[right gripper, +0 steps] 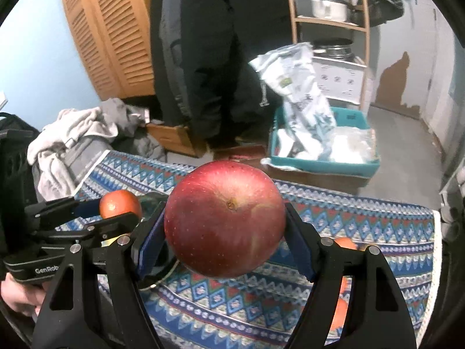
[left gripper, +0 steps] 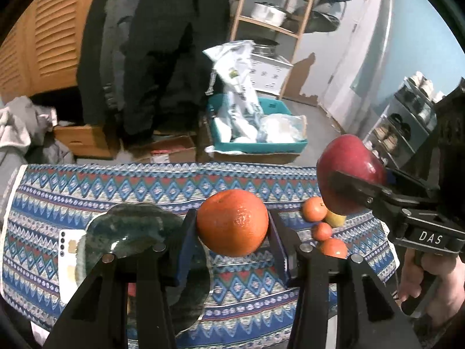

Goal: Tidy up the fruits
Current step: 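Lower the orange into the glass bowl with the left tool while the right tool releases the apple there, then move both open tools back from the bowl to the remaining fruit, then grasp a tangerine with the left tool while the right tool grasps a large orange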

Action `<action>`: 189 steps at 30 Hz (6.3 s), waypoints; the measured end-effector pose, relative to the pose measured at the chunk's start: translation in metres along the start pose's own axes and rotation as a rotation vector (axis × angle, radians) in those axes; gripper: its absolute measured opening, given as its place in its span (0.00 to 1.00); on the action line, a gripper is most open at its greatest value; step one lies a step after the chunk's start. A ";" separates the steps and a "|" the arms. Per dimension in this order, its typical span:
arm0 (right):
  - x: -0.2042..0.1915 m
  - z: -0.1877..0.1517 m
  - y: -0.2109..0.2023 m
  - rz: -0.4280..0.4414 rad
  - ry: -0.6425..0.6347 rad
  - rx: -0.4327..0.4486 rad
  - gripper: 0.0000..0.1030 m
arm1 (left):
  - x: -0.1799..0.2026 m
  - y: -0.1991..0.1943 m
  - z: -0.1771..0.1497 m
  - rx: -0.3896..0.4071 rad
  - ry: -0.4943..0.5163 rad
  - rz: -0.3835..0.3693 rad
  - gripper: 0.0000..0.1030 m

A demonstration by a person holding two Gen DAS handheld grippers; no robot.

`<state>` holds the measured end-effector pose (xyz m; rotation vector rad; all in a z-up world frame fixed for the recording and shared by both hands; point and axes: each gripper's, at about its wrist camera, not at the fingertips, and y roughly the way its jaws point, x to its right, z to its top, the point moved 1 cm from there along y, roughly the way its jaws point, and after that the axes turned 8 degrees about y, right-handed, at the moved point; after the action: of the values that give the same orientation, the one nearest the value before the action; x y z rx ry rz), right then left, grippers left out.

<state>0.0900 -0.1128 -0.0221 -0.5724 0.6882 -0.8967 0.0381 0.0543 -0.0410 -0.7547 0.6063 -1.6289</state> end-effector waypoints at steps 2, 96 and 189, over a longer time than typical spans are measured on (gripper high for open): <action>-0.007 0.002 0.010 0.016 -0.001 -0.015 0.74 | -0.013 0.001 -0.002 -0.005 -0.019 0.012 0.46; -0.039 -0.028 0.114 -0.065 -0.018 -0.261 0.76 | -0.095 0.053 -0.056 -0.270 -0.093 0.171 0.76; 0.277 -0.140 0.007 -0.351 0.406 -0.265 0.67 | 0.194 0.220 -0.041 -0.434 0.217 -0.105 0.84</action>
<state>0.1122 -0.3665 -0.1999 -0.7722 1.1059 -1.2788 0.1287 -0.1775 -0.2022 -0.9405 1.1154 -1.7091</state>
